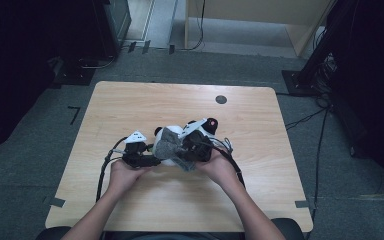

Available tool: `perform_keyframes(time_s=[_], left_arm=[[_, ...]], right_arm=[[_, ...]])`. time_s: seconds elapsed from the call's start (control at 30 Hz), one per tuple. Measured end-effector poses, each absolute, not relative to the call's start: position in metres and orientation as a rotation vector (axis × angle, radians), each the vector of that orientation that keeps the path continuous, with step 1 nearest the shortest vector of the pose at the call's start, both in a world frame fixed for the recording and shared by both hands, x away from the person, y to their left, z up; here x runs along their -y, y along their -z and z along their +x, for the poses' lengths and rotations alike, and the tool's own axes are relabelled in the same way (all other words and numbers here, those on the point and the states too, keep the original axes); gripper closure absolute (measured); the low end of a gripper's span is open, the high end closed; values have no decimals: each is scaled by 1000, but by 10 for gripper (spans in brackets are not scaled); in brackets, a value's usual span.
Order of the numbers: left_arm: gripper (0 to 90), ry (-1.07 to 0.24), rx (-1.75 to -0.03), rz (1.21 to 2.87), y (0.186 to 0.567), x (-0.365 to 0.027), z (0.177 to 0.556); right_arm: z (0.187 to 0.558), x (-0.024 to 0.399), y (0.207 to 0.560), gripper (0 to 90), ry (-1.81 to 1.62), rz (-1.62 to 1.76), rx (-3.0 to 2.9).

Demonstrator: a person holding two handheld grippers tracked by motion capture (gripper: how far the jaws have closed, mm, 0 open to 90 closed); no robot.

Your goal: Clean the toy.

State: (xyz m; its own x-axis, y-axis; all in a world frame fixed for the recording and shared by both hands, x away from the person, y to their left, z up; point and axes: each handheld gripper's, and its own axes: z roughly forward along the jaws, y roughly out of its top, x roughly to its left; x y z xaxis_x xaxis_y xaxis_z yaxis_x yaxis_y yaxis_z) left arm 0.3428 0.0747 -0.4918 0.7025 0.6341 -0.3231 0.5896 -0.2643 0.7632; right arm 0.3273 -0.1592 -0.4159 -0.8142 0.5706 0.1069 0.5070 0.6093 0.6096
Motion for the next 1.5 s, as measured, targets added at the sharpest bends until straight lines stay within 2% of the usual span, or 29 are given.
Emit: perform_keyframes(time_s=[1.03, 1.23, 1.37, 1.5], left_arm=[[360, -76, -940, 1978, 488, -69, 347], [360, -66, -951, 1963, 488, -70, 349], [366, -71, -954, 1969, 487, -68, 348], [368, -78, -951, 1978, 485, -68, 348]], right_arm=[[321, 258, 388, 812, -938, 1189, -2461], [323, 283, 383, 811, -1071, 1284, -2373], [316, 286, 367, 811, -1167, 1256, -2326], [308, 268, 356, 809, -1239, 1162, -2335]])
